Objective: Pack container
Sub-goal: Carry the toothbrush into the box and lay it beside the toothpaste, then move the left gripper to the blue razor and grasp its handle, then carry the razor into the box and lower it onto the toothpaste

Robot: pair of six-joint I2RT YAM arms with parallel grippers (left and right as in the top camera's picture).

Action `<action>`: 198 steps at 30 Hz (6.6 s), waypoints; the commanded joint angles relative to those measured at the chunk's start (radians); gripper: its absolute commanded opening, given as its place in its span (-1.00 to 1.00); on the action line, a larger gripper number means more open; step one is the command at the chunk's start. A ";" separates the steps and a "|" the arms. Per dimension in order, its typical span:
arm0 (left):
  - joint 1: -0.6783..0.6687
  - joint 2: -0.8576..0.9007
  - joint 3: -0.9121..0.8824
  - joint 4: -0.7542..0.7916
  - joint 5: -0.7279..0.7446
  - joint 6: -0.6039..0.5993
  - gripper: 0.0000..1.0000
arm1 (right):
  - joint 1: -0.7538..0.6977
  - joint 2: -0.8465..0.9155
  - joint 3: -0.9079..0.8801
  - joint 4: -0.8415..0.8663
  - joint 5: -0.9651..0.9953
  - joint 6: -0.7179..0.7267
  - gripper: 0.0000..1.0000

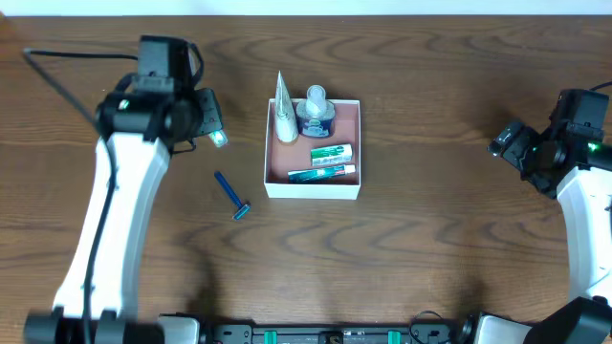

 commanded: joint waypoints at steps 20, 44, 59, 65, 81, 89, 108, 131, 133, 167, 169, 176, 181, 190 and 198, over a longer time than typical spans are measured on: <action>-0.496 -0.003 0.006 -0.014 0.123 0.764 -0.88 | -0.005 -0.008 0.012 -0.001 0.011 0.011 0.98; -0.495 0.338 0.006 -0.007 -0.225 1.017 0.70 | -0.005 -0.008 0.012 -0.001 0.011 0.011 0.99; -0.581 0.101 0.006 0.016 -0.225 0.946 0.77 | -0.005 -0.008 0.012 -0.001 0.011 0.011 0.99; -0.564 -0.090 0.006 0.002 -0.225 0.566 0.79 | -0.005 -0.008 0.012 -0.001 0.011 0.011 0.99; -0.183 -0.114 -0.145 -0.219 -0.198 -0.250 0.96 | -0.005 -0.008 0.012 -0.001 0.011 0.011 0.99; -0.116 -0.039 -0.316 -0.101 -0.097 -0.383 0.96 | -0.005 -0.008 0.012 -0.001 0.011 0.011 0.98; -0.116 0.204 -0.441 0.180 -0.002 -0.529 0.96 | -0.005 -0.008 0.012 -0.001 0.011 0.011 0.98; -0.066 0.384 -0.441 0.237 -0.003 -0.543 -0.26 | -0.005 -0.008 0.012 -0.001 0.011 0.011 0.99; -0.066 0.384 -0.441 0.236 -0.003 -0.543 -0.49 | -0.005 -0.008 0.012 -0.001 0.011 0.011 0.98; -0.401 -0.226 -0.365 0.259 0.056 0.118 -0.88 | -0.005 -0.008 0.012 -0.001 0.011 0.011 0.98; -0.460 -0.200 -0.365 0.315 0.047 0.154 -0.88 | -0.005 -0.008 0.012 -0.001 0.011 0.011 0.98; -0.580 -0.089 -0.365 0.489 -0.031 0.315 -0.88 | -0.005 -0.008 0.012 -0.001 0.011 0.011 0.98; -0.591 -0.002 -0.365 0.546 -0.084 0.423 -0.88 | -0.005 -0.008 0.012 -0.001 0.011 0.011 0.98; -0.591 0.056 -0.365 0.588 -0.183 0.457 0.79 | -0.005 -0.008 0.012 -0.001 0.011 0.011 0.98; -0.577 0.056 -0.365 0.531 -0.275 0.463 0.85 | -0.005 -0.008 0.012 -0.001 0.011 0.011 0.99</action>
